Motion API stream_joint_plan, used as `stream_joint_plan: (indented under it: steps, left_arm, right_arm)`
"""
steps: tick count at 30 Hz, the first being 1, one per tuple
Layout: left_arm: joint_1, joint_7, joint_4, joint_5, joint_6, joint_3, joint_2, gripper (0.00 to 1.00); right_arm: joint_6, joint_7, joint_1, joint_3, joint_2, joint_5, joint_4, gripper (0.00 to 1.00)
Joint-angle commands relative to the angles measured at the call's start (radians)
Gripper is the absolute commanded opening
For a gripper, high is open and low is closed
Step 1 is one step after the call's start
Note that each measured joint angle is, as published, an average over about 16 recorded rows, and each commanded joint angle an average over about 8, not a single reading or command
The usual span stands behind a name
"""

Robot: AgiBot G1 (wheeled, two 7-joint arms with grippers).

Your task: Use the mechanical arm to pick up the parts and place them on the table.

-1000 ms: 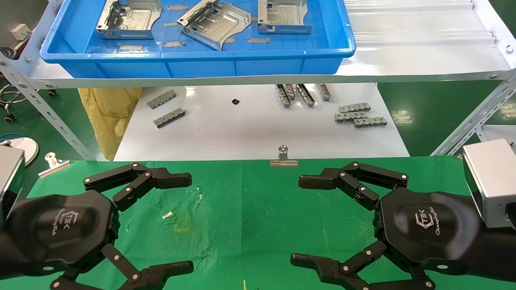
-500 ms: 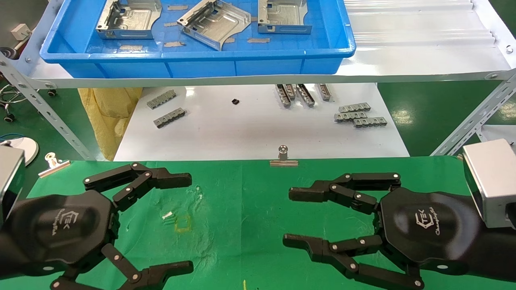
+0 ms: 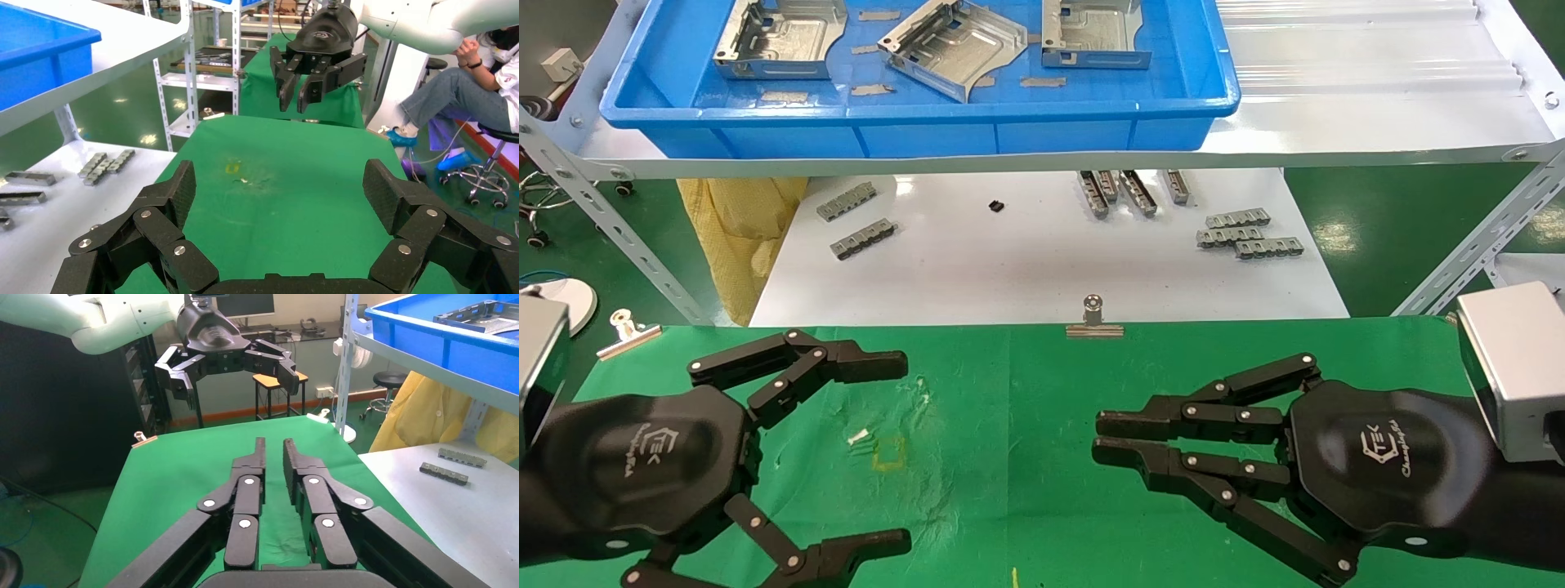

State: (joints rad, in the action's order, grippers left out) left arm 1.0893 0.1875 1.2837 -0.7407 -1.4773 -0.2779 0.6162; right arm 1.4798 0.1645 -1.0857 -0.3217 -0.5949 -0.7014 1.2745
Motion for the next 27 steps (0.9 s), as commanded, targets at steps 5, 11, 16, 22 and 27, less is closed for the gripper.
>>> stream_joint_plan:
  steps: [5,11,16,22,27]
  left_arm:
    - [0.048,0.008,-0.001,-0.032,0.050,0.000,0.016,1.00]
    - [0.248,0.044,-0.079,-0.160,0.154,-0.040,0.103,1.00]
    - [0.458,0.053,-0.275,-0.300,0.202,-0.113,0.232,1.00]
    - [0.685,0.031,-0.599,-0.455,0.274,-0.195,0.398,1.00]
    - [0.819,0.009,-0.847,-0.538,0.347,-0.238,0.510,1.00]
  right_arm:
    - [0.000,0.000,0.000,0.000,0.000,0.000,0.000,0.00]
    - [0.000,0.000,0.000,0.000,0.000,0.000,0.000,0.00]
    - [0.000,0.000,0.000,-0.001,0.000,0.000,0.000,0.00]
    - [0.000,0.000,0.000,-0.001,0.000,0.000,0.000,0.00]
    - [0.000,0.000,0.000,-0.001,0.000,0.000,0.000,0.00]
